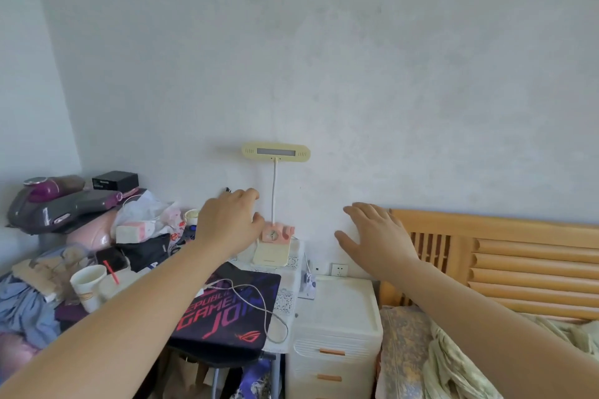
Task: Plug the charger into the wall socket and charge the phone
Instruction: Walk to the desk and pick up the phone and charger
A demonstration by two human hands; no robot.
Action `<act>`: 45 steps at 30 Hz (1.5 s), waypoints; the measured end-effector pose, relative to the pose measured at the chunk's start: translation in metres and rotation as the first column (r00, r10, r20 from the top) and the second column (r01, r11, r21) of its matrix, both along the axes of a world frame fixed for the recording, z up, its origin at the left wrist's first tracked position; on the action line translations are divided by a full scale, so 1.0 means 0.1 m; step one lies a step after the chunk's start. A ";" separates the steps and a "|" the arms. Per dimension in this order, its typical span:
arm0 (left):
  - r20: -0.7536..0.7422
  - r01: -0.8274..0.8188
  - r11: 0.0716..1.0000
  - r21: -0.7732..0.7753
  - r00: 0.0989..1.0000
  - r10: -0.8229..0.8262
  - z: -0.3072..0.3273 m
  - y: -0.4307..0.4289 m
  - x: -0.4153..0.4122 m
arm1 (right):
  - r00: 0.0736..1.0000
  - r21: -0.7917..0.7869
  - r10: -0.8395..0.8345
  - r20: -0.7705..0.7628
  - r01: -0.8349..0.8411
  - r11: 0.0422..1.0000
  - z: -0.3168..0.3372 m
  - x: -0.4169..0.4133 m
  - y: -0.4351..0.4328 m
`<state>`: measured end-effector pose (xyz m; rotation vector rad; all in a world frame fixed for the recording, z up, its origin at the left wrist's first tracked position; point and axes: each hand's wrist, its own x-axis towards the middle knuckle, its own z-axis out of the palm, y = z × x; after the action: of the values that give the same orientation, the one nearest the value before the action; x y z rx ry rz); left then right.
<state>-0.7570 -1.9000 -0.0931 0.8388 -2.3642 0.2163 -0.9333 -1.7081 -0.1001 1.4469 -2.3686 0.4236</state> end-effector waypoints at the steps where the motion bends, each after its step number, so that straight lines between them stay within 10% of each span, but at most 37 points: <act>1: -0.013 -0.013 1.000 0.012 1.000 0.014 -0.01 -0.11 -0.13 | 1.000 0.009 0.016 0.008 -0.016 1.000 -0.02 -0.13 -0.13; 28: 0.294 -0.465 0.819 0.337 0.878 0.378 -2.01 -3.30 -0.56 | 0.910 0.274 0.301 0.284 -0.378 0.884 -1.85 -1.21 -4.09; 45: 0.443 -0.591 0.023 0.806 0.630 0.638 -3.39 -3.41 -0.84 | 0.813 0.469 0.335 0.476 -0.557 0.685 -3.22 -1.16 -4.95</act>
<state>-0.8414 -2.2405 -0.4322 2.4116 -1.6694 -0.9530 -1.0490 -2.2030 -0.4224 2.4775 -2.5157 0.0300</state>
